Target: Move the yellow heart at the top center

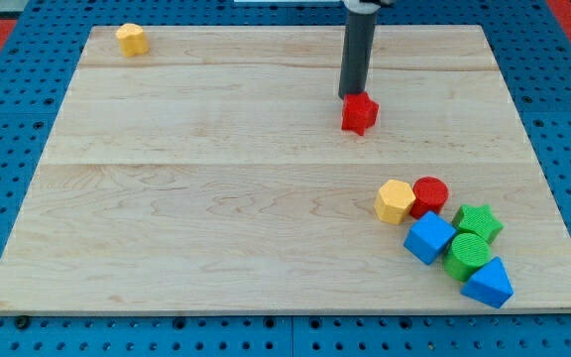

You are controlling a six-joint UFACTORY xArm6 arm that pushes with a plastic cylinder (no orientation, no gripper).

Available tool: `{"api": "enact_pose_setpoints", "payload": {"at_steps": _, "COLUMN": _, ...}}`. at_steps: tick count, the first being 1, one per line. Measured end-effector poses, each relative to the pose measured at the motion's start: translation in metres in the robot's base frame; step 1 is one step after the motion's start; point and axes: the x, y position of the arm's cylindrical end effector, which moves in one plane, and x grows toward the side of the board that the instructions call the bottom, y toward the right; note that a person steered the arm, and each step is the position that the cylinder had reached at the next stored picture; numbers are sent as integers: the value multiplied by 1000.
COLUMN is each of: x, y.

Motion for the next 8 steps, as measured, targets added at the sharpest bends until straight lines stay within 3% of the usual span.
{"api": "enact_pose_setpoints", "payload": {"at_steps": 2, "x": 88, "y": 10}}
{"api": "enact_pose_setpoints", "payload": {"at_steps": 3, "x": 90, "y": 9}}
{"api": "enact_pose_setpoints", "payload": {"at_steps": 4, "x": 38, "y": -68}}
{"api": "enact_pose_setpoints", "payload": {"at_steps": 5, "x": 31, "y": -237}}
{"api": "enact_pose_setpoints", "payload": {"at_steps": 6, "x": -21, "y": -343}}
{"api": "enact_pose_setpoints", "payload": {"at_steps": 7, "x": -57, "y": -385}}
{"api": "enact_pose_setpoints", "payload": {"at_steps": 8, "x": -118, "y": -357}}
